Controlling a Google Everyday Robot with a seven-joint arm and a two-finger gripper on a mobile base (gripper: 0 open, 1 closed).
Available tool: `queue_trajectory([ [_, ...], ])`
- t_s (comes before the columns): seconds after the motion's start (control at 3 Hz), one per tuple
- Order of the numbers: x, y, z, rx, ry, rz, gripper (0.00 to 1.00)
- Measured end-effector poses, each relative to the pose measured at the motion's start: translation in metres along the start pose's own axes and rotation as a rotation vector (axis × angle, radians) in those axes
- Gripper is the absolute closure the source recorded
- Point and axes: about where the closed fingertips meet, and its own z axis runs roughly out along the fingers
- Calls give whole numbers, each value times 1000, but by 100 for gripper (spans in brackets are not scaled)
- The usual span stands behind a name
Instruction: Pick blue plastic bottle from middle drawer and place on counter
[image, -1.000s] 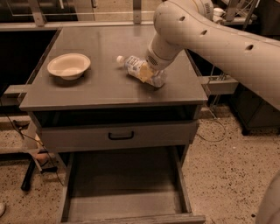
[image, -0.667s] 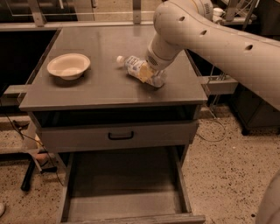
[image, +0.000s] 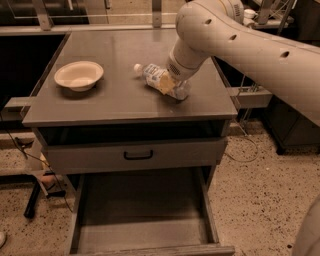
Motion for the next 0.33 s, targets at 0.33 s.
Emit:
queue_trajectory([
  [0.33, 0, 0, 0, 0, 0, 0, 13],
])
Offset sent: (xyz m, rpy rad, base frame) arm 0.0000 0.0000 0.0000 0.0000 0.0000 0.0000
